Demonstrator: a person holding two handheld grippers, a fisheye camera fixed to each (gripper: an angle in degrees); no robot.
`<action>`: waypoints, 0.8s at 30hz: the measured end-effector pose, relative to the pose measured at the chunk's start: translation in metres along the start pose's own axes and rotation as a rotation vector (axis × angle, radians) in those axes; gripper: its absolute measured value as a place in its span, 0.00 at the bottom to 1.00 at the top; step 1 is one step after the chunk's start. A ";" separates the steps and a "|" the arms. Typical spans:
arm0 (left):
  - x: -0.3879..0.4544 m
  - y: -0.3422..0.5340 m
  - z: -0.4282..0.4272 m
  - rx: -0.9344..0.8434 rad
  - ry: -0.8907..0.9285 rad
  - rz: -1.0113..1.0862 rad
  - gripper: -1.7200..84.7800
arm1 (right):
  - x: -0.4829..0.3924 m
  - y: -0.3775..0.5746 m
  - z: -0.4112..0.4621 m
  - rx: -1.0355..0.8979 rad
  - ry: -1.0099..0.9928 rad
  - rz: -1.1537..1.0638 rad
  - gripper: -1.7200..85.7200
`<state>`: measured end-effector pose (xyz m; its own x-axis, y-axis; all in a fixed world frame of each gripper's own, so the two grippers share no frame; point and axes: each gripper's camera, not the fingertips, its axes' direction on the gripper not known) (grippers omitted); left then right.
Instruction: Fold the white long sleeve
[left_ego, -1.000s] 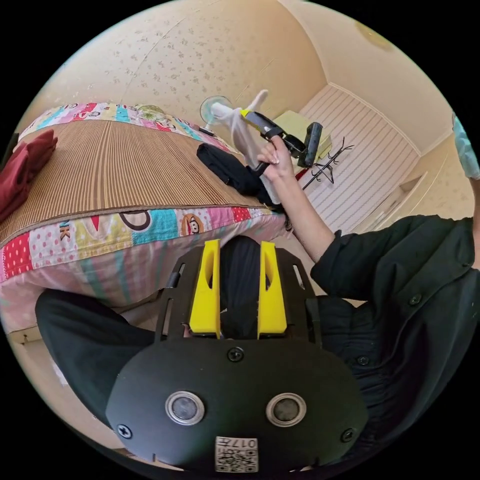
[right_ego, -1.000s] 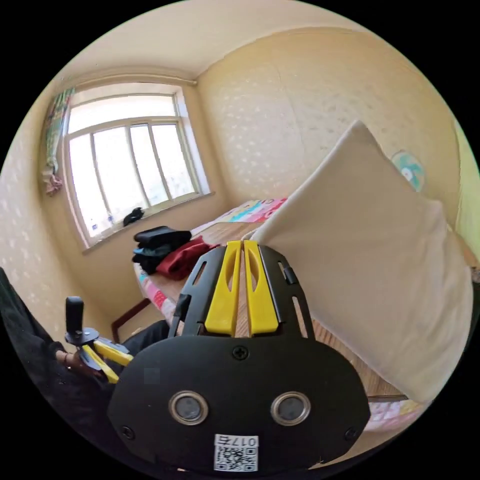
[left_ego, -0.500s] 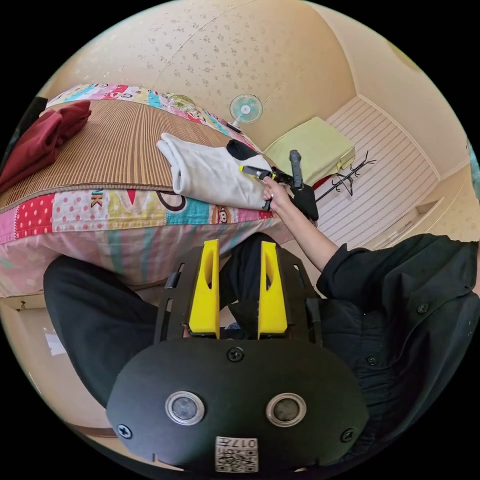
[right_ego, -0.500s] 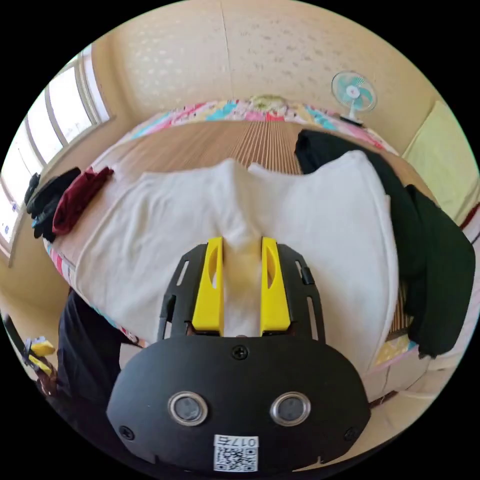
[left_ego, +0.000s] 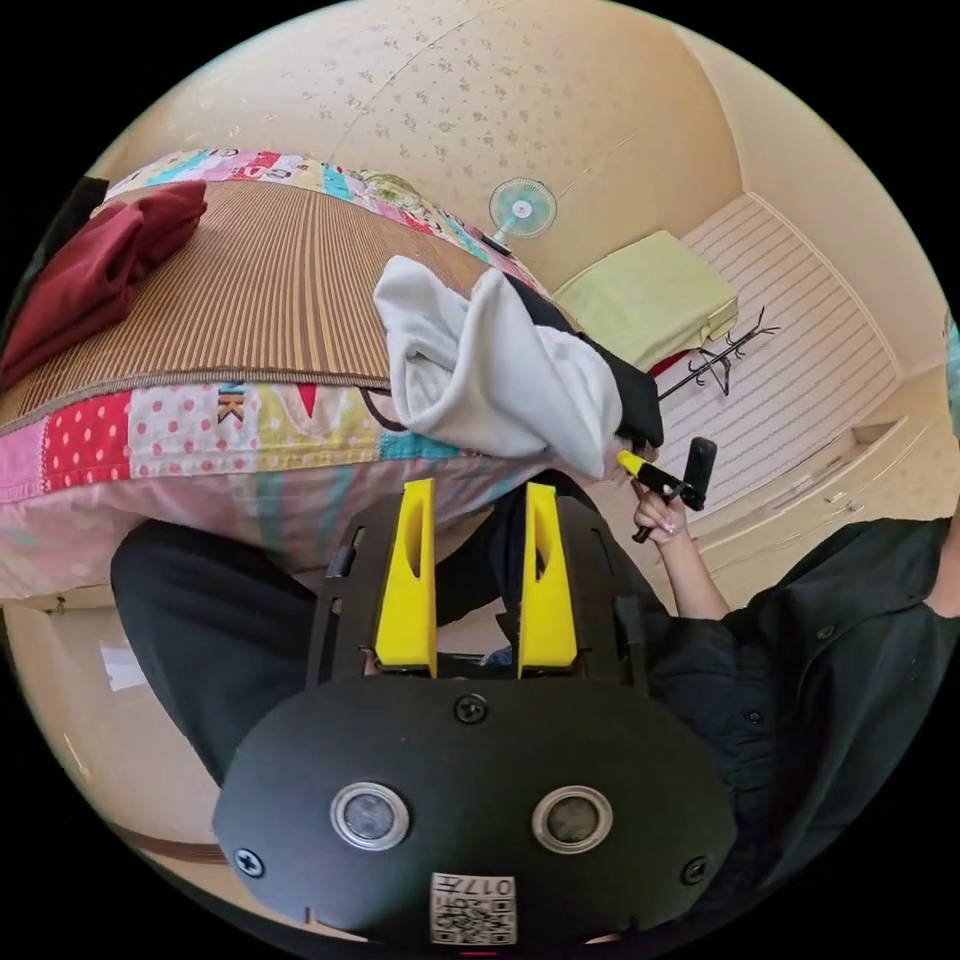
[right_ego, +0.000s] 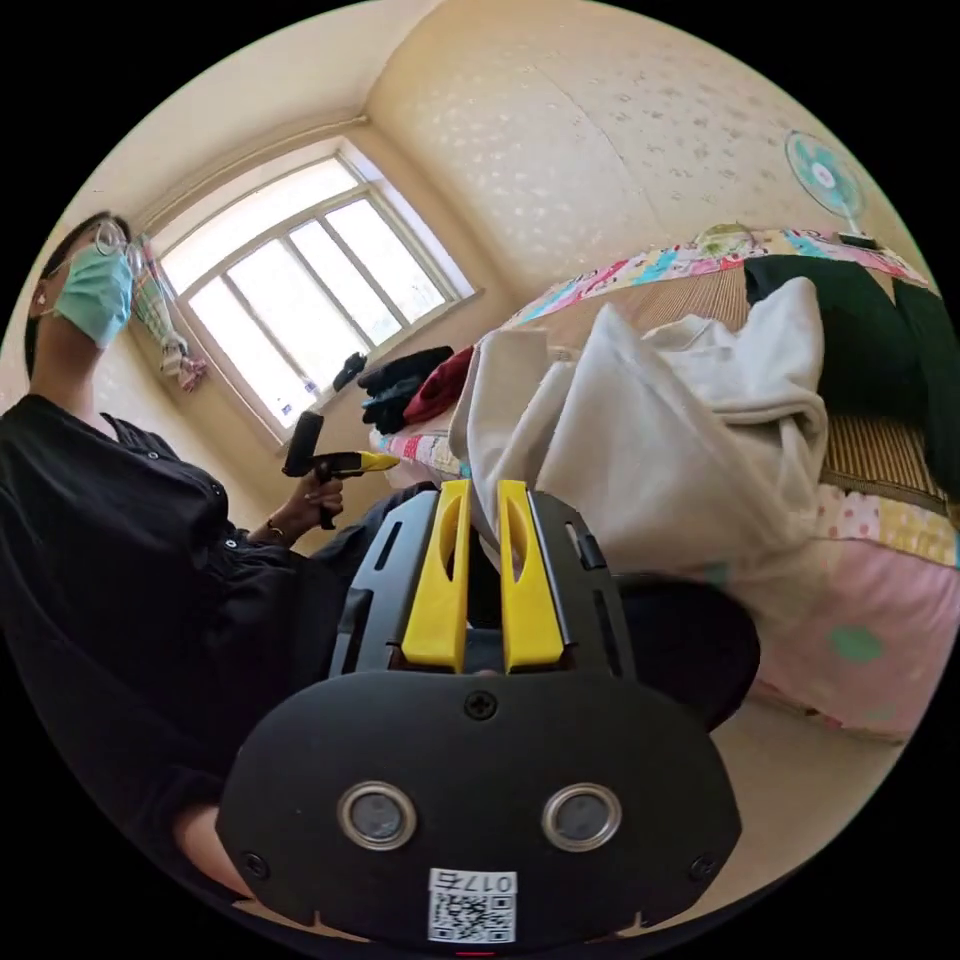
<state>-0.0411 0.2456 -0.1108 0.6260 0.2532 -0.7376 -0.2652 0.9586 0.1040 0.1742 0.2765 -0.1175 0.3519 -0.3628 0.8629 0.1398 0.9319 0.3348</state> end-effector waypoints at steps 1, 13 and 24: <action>0.003 -0.011 -0.002 0.006 -0.013 0.024 0.17 | 0.001 -0.011 -0.019 0.077 0.038 -0.010 0.08; -0.038 -0.280 0.109 -0.228 -0.350 -0.135 0.20 | 0.111 -0.256 0.032 -0.173 0.961 0.264 0.18; -0.027 -0.145 -0.017 0.176 0.124 0.108 0.06 | -0.047 -0.169 -0.031 0.221 0.824 0.016 0.07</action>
<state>-0.0323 0.0975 -0.1175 0.5028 0.3483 -0.7911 -0.1873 0.9374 0.2937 0.1632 0.1364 -0.2262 0.9252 -0.1562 0.3459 -0.0243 0.8851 0.4648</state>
